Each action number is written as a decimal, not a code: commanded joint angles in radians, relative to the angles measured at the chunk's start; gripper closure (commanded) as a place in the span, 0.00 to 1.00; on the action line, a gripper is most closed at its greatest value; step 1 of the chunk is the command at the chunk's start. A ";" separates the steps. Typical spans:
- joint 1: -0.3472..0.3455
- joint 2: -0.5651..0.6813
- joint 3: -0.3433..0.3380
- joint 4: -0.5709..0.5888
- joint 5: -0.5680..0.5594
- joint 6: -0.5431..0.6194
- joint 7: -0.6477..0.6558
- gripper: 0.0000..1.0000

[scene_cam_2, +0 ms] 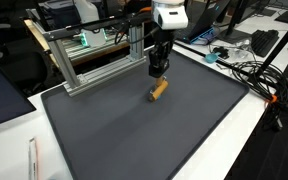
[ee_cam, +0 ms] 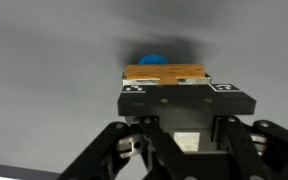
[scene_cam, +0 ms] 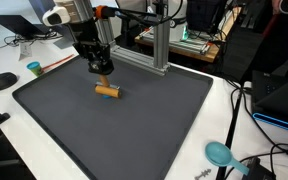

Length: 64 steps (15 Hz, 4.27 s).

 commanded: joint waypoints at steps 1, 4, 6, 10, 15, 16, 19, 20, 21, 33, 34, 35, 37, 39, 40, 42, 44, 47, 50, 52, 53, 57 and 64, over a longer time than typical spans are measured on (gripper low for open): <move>-0.021 0.058 0.015 -0.008 0.028 -0.053 -0.041 0.78; -0.022 0.060 0.016 -0.007 0.028 -0.059 -0.049 0.78; -0.022 0.061 0.017 -0.006 0.026 -0.065 -0.053 0.78; -0.022 0.064 0.018 -0.002 0.025 -0.080 -0.067 0.78; -0.022 0.070 0.017 0.007 0.021 -0.101 -0.081 0.78; -0.021 0.072 0.017 0.010 0.020 -0.106 -0.082 0.78; -0.020 0.077 0.015 0.020 0.015 -0.119 -0.080 0.78; -0.019 0.077 0.015 0.021 0.014 -0.124 -0.080 0.78; -0.019 0.078 0.015 0.023 0.013 -0.127 -0.081 0.78; -0.001 0.046 -0.008 0.000 -0.018 -0.020 0.006 0.78; 0.001 0.043 -0.010 -0.004 -0.023 -0.013 0.015 0.78; 0.003 0.039 -0.010 -0.008 -0.025 -0.004 0.025 0.78; 0.010 0.031 -0.014 -0.016 -0.034 0.017 0.052 0.78; 0.015 0.024 -0.017 -0.026 -0.043 0.035 0.074 0.78; 0.019 0.018 -0.021 -0.034 -0.050 0.048 0.091 0.78; 0.024 0.006 -0.025 -0.049 -0.061 0.064 0.114 0.78; 0.029 -0.006 -0.029 -0.067 -0.072 0.081 0.138 0.78; 0.034 -0.025 -0.026 -0.095 -0.081 0.111 0.150 0.78; 0.046 -0.047 -0.025 -0.121 -0.106 0.142 0.152 0.78; 0.061 -0.061 -0.028 -0.138 -0.145 0.170 0.158 0.78; 0.069 -0.066 -0.029 -0.147 -0.169 0.186 0.159 0.78; 0.090 -0.087 -0.025 -0.183 -0.251 0.243 0.137 0.78; 0.077 -0.181 0.008 -0.312 -0.286 0.389 0.002 0.78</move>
